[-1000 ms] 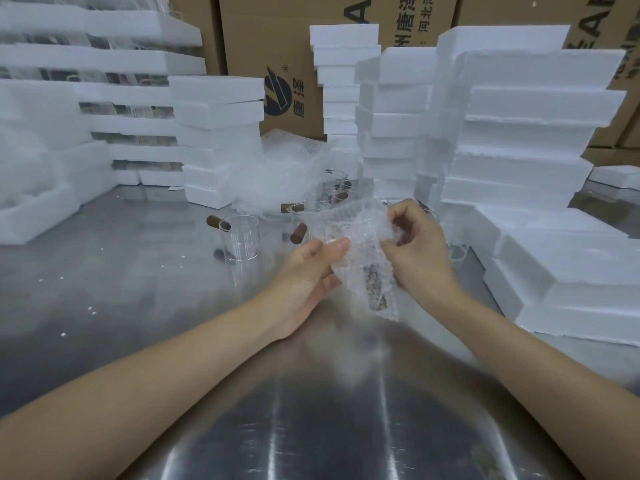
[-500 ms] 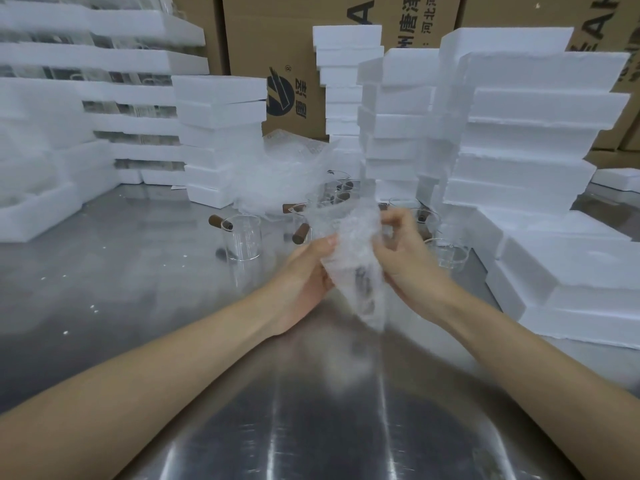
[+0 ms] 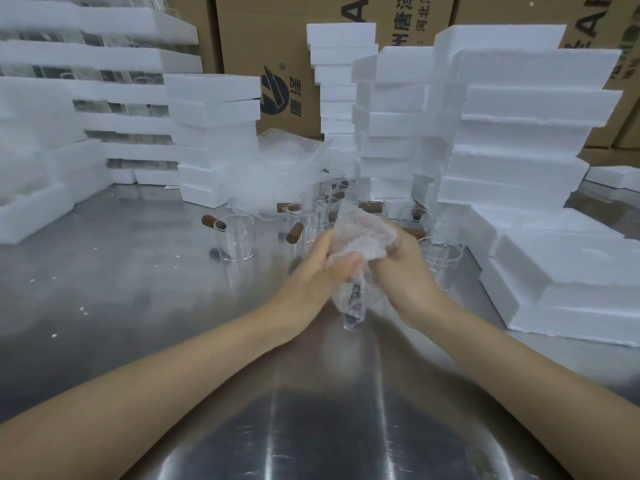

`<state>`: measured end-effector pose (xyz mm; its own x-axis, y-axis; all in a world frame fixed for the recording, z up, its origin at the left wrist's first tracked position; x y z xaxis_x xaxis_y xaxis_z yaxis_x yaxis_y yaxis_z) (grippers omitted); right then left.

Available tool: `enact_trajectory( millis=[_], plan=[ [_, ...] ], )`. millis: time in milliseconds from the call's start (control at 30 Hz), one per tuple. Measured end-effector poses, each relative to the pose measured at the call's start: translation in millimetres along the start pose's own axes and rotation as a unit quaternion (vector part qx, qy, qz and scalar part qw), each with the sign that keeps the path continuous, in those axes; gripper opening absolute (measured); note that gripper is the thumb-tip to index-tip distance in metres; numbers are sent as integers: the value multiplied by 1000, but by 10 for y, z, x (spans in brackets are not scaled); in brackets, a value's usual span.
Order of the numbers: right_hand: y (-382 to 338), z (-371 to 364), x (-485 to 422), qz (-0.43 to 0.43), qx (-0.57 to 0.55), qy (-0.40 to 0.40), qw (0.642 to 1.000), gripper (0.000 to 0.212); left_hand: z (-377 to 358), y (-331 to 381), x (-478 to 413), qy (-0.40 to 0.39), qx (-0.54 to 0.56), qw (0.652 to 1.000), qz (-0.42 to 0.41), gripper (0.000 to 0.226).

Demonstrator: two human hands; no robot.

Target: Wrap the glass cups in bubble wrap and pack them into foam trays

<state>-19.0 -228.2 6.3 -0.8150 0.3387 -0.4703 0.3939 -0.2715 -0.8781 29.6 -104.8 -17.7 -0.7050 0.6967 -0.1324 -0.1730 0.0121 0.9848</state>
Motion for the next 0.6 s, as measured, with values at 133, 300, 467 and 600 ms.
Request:
enact_trajectory(
  millis=[133, 300, 467, 600],
  plan=[
    [-79, -54, 65, 78, 73, -20, 994, 32, 13, 53, 21, 82, -56, 993, -57, 44],
    [-13, -178, 189, 91, 125, -111, 982, 64, 126, 170, 25, 182, -42, 978, -90, 34],
    [-9, -215, 200, 137, 107, -146, 974, 70, 219, 161, -11, 241, 36, 969, -45, 32],
    [31, -122, 122, 119, 19, -76, 990, 48, 92, 168, 55, 185, -77, 976, -88, 41]
  ],
)
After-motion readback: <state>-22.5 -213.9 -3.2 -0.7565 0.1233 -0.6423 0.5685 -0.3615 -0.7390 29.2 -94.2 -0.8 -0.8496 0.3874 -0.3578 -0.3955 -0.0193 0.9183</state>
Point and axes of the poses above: each hand's wrist, its own x-axis away from the middle knuckle, its own z-axis out of the back of the hand, y = z × x, the point moved 2 cm from there along -x, towards the middle knuckle, and after that the axes turned 8 degrees about z, right-handed, at the moved point
